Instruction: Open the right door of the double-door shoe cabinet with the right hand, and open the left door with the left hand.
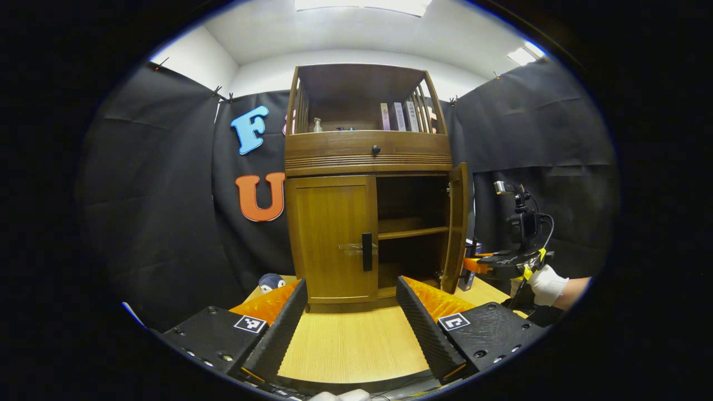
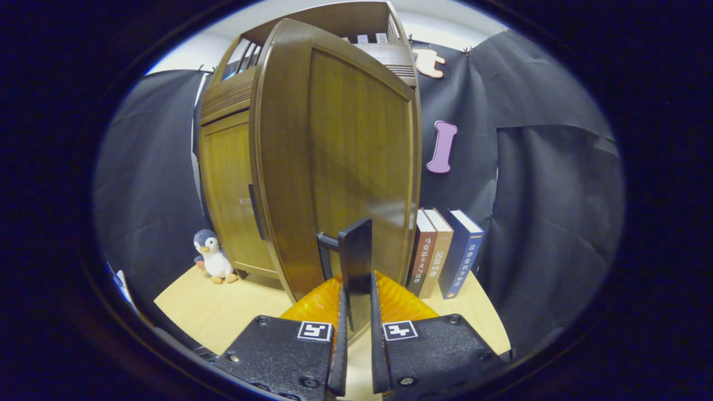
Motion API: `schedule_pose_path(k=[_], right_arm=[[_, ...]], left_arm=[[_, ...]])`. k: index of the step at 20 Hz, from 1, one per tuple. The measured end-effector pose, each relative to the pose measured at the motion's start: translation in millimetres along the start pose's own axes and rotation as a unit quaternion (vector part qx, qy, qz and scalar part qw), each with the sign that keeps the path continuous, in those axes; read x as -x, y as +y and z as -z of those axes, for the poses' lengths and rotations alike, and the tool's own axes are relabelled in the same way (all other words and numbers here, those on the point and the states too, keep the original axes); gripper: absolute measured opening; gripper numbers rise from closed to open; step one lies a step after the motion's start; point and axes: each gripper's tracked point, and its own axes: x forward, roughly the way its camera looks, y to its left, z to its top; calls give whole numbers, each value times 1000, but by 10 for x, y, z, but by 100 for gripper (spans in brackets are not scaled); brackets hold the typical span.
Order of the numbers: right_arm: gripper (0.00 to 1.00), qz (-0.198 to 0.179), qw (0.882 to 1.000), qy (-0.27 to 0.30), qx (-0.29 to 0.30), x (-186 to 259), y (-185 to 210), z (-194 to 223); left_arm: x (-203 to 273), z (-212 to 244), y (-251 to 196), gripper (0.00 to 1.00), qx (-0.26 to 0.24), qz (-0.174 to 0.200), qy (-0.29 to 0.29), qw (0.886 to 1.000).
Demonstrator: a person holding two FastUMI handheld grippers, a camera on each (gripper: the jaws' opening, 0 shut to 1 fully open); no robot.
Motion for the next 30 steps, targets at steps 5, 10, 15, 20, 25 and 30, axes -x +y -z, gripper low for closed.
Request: schedule_pose_path(k=[5, 10, 15, 20, 25, 30], right_arm=[[16, 24, 1000, -3, 0, 137, -325, 13], [6, 39, 999, -7, -1, 185, -628, 15], [4, 34, 999, -7, 14, 208, -898, 10], [4, 8, 1000, -3, 18, 183, -1207, -23], [4, -29, 999, 7, 31, 171, -1387, -46], [4, -84, 996, 14, 38, 160, -1455, -74]], left_arm=[[-17, 43, 5, 96, -3, -5, 5, 1000], [-87, 6, -111, 96, -1, -2, 5, 1000], [-150, -12, -324, 96, -5, 0, 7, 1000], [-229, -27, -552, 96, -1, -10, 11, 1000], [-342, -43, -835, 96, 1, -30, 14, 999], [-428, -54, -1134, 96, 5, -60, 20, 998]])
